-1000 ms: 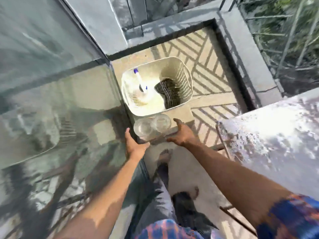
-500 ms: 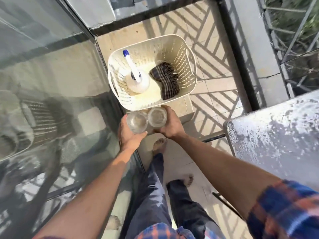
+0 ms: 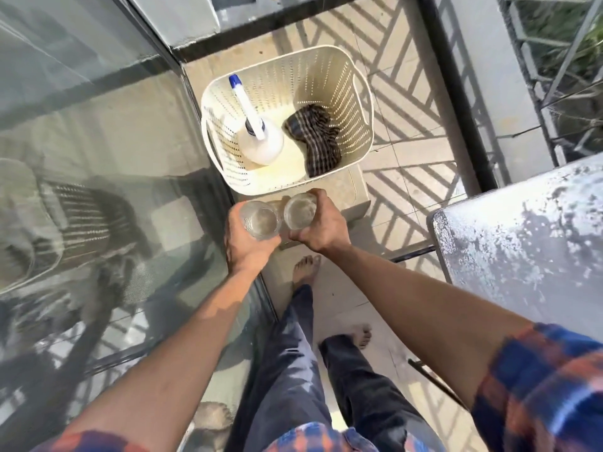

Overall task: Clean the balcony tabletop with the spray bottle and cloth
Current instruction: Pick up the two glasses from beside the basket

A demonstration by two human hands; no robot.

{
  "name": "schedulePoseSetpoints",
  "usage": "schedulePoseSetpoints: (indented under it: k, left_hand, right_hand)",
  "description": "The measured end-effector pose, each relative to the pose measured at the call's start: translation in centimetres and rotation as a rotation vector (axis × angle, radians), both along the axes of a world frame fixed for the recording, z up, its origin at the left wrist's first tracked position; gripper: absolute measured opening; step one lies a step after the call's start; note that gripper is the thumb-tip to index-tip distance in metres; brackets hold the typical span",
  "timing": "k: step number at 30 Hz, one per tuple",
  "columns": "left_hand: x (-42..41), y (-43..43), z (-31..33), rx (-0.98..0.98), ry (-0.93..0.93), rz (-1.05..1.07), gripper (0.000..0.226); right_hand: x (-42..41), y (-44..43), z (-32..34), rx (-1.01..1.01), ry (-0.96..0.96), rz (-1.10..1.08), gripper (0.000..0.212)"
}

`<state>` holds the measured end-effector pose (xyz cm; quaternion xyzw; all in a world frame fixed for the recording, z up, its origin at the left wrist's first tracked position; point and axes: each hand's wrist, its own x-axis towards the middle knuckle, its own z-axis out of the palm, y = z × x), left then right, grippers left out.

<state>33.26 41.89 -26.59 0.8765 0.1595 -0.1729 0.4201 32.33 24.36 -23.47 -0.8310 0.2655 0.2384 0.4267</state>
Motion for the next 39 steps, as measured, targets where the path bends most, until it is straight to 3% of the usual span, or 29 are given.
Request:
schedulePoseSetpoints:
  k: [7, 16, 24, 31, 39]
  left_hand:
    - [-2.6, 0.9, 2.6, 0.003, -0.029, 0.049, 0.096]
    - [-3.0, -2.4, 14.2, -0.013, -0.333, 0.009, 0.094]
    - [-5.2, -16.9, 23.4, -0.111, -0.478, -0.4, 0.086]
    - [-14.8, -34.5, 24.7, -0.194, -0.457, -0.914, 0.091]
    - [-26.9, -46.3, 24.8, -0.278, -0.402, -1.386, 0.096]
  right_hand:
    - [-4.8, -2.1, 4.3, 0.01, -0.043, 0.011, 0.089]
    - [-10.5, -8.0, 18.0, 0.011, -0.385, -0.032, 0.095]
    - [-22.6, -21.0, 23.9, -0.096, -0.504, -0.411, 0.091]
    - [-39.9, -30.3, 24.6, -0.303, -0.394, -0.857, 0.082]
    - [-53.7, -35.1, 25.1, -0.473, -0.238, -1.263, 0.083]
